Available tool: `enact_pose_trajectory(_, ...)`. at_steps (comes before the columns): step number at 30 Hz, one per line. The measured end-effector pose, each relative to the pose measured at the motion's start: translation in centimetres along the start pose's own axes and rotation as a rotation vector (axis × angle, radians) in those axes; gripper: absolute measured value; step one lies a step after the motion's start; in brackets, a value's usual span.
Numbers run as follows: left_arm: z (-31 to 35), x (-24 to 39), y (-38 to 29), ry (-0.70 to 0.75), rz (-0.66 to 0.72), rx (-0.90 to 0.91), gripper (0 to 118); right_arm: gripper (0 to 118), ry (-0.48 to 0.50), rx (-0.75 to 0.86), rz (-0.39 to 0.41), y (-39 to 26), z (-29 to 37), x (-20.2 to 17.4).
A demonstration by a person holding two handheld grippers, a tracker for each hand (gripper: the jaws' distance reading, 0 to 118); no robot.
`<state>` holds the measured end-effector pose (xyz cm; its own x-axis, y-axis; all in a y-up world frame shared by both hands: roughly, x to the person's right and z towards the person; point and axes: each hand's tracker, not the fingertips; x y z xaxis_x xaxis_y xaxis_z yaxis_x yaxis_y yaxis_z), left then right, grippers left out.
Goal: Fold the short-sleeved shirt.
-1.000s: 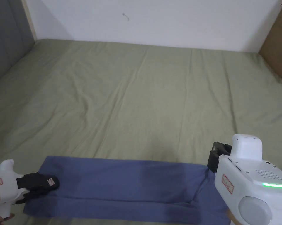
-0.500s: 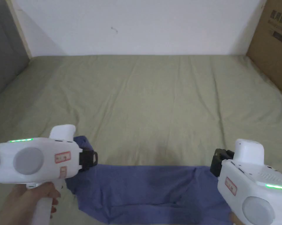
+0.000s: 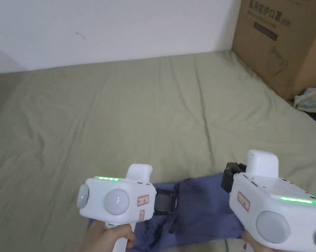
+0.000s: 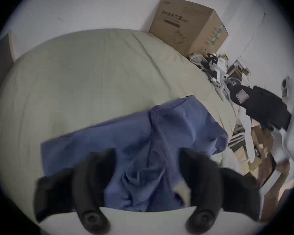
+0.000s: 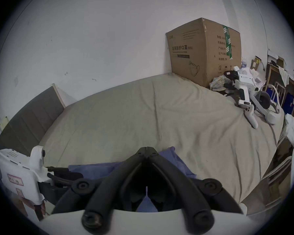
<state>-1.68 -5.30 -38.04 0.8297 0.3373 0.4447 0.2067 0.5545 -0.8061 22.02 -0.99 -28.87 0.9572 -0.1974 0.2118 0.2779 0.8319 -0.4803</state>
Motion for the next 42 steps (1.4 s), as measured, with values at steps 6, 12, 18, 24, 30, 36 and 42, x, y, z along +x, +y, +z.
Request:
enact_pose_trajectory(6, 2.4, -2.3, 0.2, -0.064, 0.149, 0.093, 97, 0, 0.01, -0.024, -0.011, -0.7, -0.2, 0.2)
enact_pose_trajectory(12, 3.8, -7.0, -0.8, 0.034, 0.233, 0.095, 8, 0, 0.03, -0.045, -0.019, -1.2, -0.5, -0.2)
enact_pose_trajectory(18, -0.2, -7.3, -4.6, 0.02, 0.26, -0.055, 5, 0, 0.046, -0.053, -0.008, -1.3, -0.5, -0.6)
enact_pose_trajectory(24, -0.5, -6.0, -4.0, -0.095, 0.335, 0.008, 5, 0, 0.041, -0.051, -0.013, -1.1, -0.5, -0.1)
enact_pose_trajectory(30, -2.4, -3.0, -3.7, -0.07, 0.25, -0.041, 5, 0, 0.032, -0.056, -0.033, -1.2, -0.2, 0.6)
enact_pose_trajectory(36, -3.3, 1.2, -4.4, -0.158, 0.131, -0.109, 5, 0, 0.016, -0.062, -0.049, -1.1, -0.2, 1.3)
enact_pose_trajectory(42, -2.6, 2.0, -5.0, -0.247, 0.163, -0.12, 5, 0, 0.016, -0.064, -0.037, -1.2, 0.1, 1.2)
